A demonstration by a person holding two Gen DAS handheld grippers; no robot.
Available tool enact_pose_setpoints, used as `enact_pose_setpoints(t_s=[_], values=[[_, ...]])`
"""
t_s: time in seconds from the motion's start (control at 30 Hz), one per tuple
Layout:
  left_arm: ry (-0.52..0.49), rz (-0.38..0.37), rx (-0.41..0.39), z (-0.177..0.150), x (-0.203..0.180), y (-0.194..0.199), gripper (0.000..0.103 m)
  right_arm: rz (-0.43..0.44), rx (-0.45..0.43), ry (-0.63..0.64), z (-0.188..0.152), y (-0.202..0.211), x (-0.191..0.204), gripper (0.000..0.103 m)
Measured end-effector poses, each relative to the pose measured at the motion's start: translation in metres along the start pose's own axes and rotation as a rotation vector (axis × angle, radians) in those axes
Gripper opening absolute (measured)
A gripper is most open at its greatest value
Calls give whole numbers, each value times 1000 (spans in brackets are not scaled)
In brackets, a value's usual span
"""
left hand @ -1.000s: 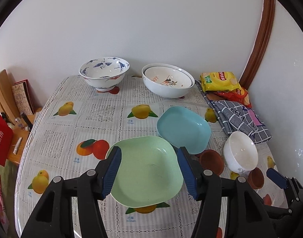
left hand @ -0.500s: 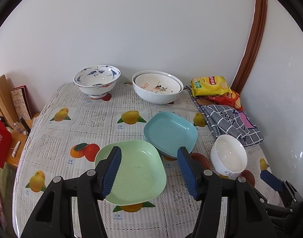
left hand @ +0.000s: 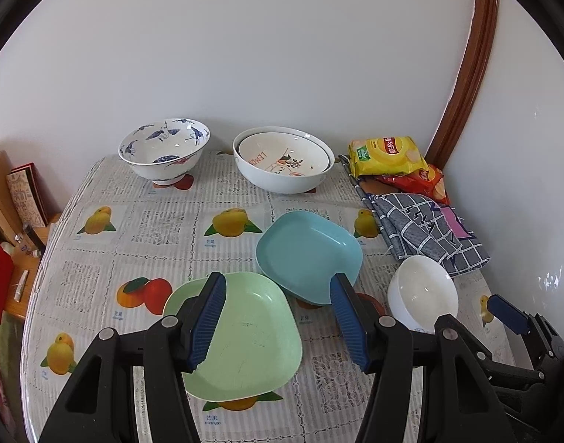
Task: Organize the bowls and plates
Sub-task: 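Move both grippers toward the rim of the blue square plate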
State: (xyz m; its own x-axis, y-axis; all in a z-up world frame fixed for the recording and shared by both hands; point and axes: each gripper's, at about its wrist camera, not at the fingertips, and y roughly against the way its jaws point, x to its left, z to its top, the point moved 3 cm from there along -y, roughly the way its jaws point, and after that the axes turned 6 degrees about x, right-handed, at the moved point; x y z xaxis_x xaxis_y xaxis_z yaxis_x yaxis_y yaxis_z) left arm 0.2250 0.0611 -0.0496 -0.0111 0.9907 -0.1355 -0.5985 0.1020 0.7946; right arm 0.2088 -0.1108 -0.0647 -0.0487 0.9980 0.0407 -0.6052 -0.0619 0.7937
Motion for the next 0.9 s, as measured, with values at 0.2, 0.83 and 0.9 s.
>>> enact_pose_setpoints(t_s=[0.2, 0.83, 0.9], values=[[10, 19, 13, 6, 7, -18, 56, 8, 5, -4, 12, -17, 0, 89], [78, 31, 112, 19, 41, -94, 56, 32, 52, -67, 52, -94, -11, 73], [73, 32, 122, 20, 40, -102, 56, 33, 64, -56, 56, -103, -11, 70]])
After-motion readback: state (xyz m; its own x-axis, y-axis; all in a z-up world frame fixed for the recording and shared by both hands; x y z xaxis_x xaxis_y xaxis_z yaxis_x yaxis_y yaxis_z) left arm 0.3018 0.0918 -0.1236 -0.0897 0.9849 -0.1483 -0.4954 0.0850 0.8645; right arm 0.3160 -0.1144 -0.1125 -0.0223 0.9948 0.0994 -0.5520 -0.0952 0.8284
